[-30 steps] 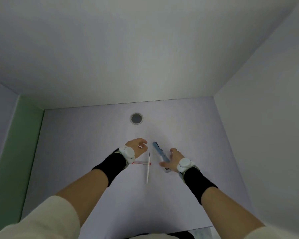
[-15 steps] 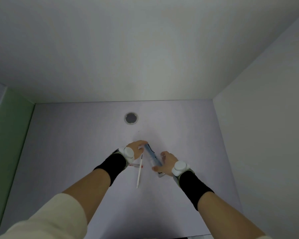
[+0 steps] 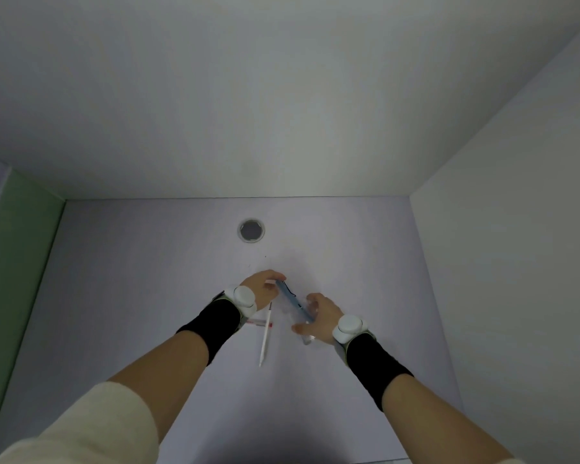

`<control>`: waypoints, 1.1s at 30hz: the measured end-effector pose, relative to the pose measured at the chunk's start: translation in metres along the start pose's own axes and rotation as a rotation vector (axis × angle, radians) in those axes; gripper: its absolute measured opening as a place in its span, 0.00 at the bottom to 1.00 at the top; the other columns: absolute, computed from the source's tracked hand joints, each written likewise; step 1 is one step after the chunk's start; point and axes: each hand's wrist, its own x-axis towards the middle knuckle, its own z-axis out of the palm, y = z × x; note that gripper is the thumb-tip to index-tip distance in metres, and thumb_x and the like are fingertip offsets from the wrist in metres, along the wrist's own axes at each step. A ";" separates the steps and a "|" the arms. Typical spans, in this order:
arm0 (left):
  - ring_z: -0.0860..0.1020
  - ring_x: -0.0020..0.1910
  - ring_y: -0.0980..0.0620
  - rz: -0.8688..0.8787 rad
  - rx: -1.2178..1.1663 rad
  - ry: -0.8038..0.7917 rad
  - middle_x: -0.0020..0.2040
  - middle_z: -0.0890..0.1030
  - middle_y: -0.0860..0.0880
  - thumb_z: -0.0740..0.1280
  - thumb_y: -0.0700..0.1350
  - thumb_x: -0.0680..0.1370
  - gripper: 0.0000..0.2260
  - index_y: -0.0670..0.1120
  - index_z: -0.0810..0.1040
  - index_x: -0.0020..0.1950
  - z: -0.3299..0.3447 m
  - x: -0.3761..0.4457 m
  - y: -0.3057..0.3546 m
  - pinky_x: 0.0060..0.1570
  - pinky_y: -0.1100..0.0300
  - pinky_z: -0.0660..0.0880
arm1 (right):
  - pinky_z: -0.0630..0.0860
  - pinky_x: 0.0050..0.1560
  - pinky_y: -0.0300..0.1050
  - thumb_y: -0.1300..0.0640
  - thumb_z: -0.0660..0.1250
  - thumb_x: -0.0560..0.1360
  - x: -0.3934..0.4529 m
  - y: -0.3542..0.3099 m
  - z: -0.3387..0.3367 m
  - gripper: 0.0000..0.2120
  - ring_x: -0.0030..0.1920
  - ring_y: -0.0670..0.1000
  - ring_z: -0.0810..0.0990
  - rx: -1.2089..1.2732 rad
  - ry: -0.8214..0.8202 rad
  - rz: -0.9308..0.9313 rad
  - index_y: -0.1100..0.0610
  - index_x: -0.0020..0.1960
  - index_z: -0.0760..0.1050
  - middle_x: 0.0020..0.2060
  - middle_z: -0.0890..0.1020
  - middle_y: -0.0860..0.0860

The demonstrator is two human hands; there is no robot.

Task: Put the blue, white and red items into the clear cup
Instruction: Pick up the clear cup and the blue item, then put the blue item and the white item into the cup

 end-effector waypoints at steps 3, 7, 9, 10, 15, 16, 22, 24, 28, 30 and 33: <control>0.78 0.50 0.51 0.017 -0.070 0.095 0.62 0.79 0.45 0.64 0.35 0.77 0.13 0.44 0.78 0.60 -0.007 -0.001 0.007 0.53 0.64 0.71 | 0.70 0.58 0.43 0.48 0.78 0.65 -0.002 -0.002 -0.002 0.42 0.61 0.53 0.75 0.054 0.024 -0.050 0.54 0.73 0.63 0.63 0.74 0.52; 0.81 0.50 0.47 0.065 -0.122 0.163 0.58 0.82 0.42 0.66 0.36 0.77 0.10 0.40 0.80 0.57 -0.018 -0.002 0.015 0.53 0.64 0.72 | 0.71 0.55 0.41 0.54 0.80 0.64 -0.006 -0.004 -0.004 0.39 0.57 0.51 0.76 0.164 0.055 -0.115 0.53 0.70 0.65 0.59 0.75 0.48; 0.82 0.50 0.45 0.089 -0.150 0.172 0.56 0.83 0.40 0.66 0.34 0.77 0.10 0.39 0.80 0.57 -0.022 -0.003 0.017 0.50 0.70 0.74 | 0.70 0.55 0.41 0.55 0.80 0.64 -0.008 -0.006 -0.006 0.39 0.57 0.50 0.75 0.192 0.066 -0.141 0.51 0.69 0.65 0.59 0.75 0.47; 0.82 0.49 0.45 0.102 -0.155 0.169 0.55 0.83 0.39 0.66 0.34 0.76 0.10 0.38 0.80 0.57 -0.023 -0.003 0.017 0.46 0.75 0.74 | 0.70 0.56 0.41 0.55 0.80 0.64 -0.009 -0.006 -0.006 0.38 0.58 0.50 0.75 0.205 0.063 -0.150 0.51 0.69 0.65 0.59 0.76 0.47; 0.81 0.44 0.46 0.132 -0.198 0.130 0.54 0.82 0.37 0.63 0.30 0.77 0.13 0.36 0.77 0.60 -0.032 -0.004 0.020 0.42 0.77 0.75 | 0.72 0.62 0.45 0.60 0.78 0.65 -0.014 -0.010 -0.012 0.37 0.64 0.52 0.74 0.253 0.060 -0.195 0.52 0.68 0.64 0.65 0.75 0.50; 0.81 0.44 0.46 0.136 -0.208 0.123 0.54 0.81 0.37 0.62 0.29 0.77 0.13 0.36 0.76 0.61 -0.033 -0.004 0.020 0.42 0.77 0.75 | 0.71 0.62 0.44 0.62 0.78 0.65 -0.015 -0.011 -0.013 0.37 0.66 0.52 0.73 0.263 0.058 -0.203 0.52 0.68 0.64 0.65 0.74 0.50; 0.81 0.45 0.44 0.045 -0.200 0.120 0.51 0.81 0.42 0.63 0.31 0.77 0.14 0.38 0.75 0.62 -0.034 -0.008 0.011 0.38 0.75 0.75 | 0.72 0.65 0.45 0.68 0.75 0.66 -0.015 -0.012 -0.015 0.36 0.69 0.51 0.70 0.329 0.049 -0.220 0.55 0.68 0.61 0.66 0.71 0.52; 0.82 0.45 0.45 -0.001 -0.202 0.104 0.51 0.82 0.41 0.63 0.33 0.77 0.13 0.38 0.76 0.61 -0.034 -0.010 0.007 0.39 0.74 0.75 | 0.73 0.65 0.46 0.67 0.75 0.66 -0.013 -0.011 -0.016 0.36 0.69 0.51 0.70 0.330 0.066 -0.222 0.54 0.68 0.61 0.66 0.72 0.53; 0.81 0.44 0.46 -0.078 -0.131 0.064 0.50 0.83 0.41 0.65 0.35 0.76 0.11 0.40 0.78 0.58 -0.030 -0.014 -0.003 0.41 0.69 0.75 | 0.73 0.62 0.42 0.65 0.76 0.66 -0.010 -0.009 -0.016 0.36 0.68 0.50 0.70 0.325 0.057 -0.217 0.51 0.67 0.61 0.65 0.72 0.53; 0.80 0.45 0.47 -0.121 -0.107 0.024 0.50 0.83 0.41 0.65 0.34 0.76 0.12 0.39 0.77 0.59 -0.026 -0.014 -0.009 0.39 0.69 0.75 | 0.72 0.62 0.41 0.64 0.76 0.66 -0.008 -0.007 -0.015 0.36 0.68 0.50 0.70 0.324 0.053 -0.210 0.50 0.66 0.60 0.65 0.72 0.52; 0.79 0.46 0.48 -0.164 -0.034 -0.023 0.49 0.82 0.42 0.67 0.37 0.75 0.12 0.41 0.78 0.59 -0.020 -0.014 -0.015 0.49 0.59 0.76 | 0.73 0.59 0.36 0.64 0.76 0.66 -0.006 -0.005 -0.015 0.36 0.67 0.50 0.70 0.333 0.052 -0.204 0.48 0.65 0.60 0.65 0.72 0.52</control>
